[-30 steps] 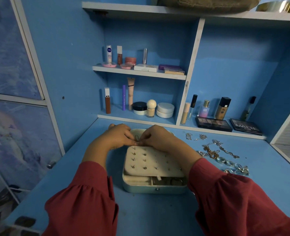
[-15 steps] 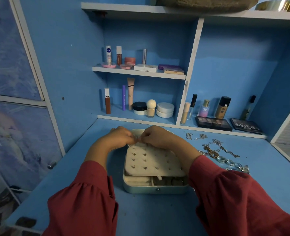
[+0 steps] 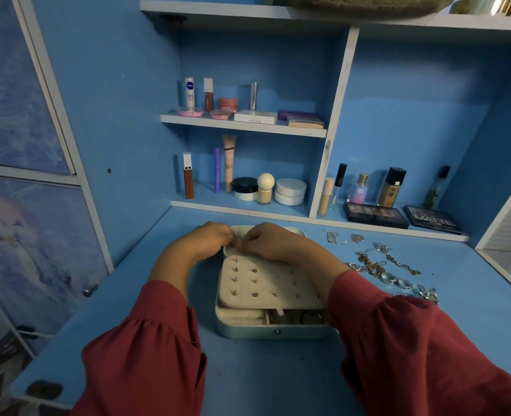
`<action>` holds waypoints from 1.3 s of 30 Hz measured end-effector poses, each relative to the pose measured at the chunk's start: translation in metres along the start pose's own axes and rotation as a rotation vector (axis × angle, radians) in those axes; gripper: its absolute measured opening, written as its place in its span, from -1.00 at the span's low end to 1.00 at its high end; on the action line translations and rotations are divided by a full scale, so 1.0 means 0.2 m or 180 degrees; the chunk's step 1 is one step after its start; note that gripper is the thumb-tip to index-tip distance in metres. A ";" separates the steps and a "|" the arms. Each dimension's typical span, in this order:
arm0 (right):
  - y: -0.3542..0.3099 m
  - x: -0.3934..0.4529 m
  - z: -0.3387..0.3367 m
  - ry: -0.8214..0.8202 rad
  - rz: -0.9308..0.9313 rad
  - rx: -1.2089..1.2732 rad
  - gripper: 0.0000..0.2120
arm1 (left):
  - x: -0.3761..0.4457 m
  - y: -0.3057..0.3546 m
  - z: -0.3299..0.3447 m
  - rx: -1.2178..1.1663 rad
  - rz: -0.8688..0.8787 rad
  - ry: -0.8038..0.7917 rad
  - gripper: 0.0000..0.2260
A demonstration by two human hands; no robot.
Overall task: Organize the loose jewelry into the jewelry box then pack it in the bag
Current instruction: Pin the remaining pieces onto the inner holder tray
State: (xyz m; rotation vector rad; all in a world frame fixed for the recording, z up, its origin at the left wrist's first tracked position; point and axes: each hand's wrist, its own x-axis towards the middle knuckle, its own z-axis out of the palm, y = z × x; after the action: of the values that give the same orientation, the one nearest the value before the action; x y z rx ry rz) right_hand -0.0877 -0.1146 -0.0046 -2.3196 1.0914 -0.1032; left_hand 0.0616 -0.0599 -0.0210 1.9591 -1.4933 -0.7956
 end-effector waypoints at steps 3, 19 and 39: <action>-0.02 -0.01 -0.01 -0.0136 0.0108 -0.0113 -0.53 | -0.01 0.01 0.00 -0.0108 0.0060 0.0040 -0.83; 0.06 -0.05 -0.05 0.0211 0.0002 -0.0331 -0.76 | -0.02 -0.02 -0.01 -0.0107 0.0145 -0.0087 -0.88; 0.56 -0.28 -0.34 0.1130 0.1109 -0.0057 -0.90 | 0.08 0.07 0.13 -0.0165 0.0522 0.0990 -0.93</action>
State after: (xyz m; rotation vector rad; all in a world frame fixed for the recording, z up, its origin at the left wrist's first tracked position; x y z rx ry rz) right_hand -0.2216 -0.1618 0.0033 -2.1370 1.6608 -0.3826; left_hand 0.0367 -0.0804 -0.0310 1.7984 -1.4078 -0.4314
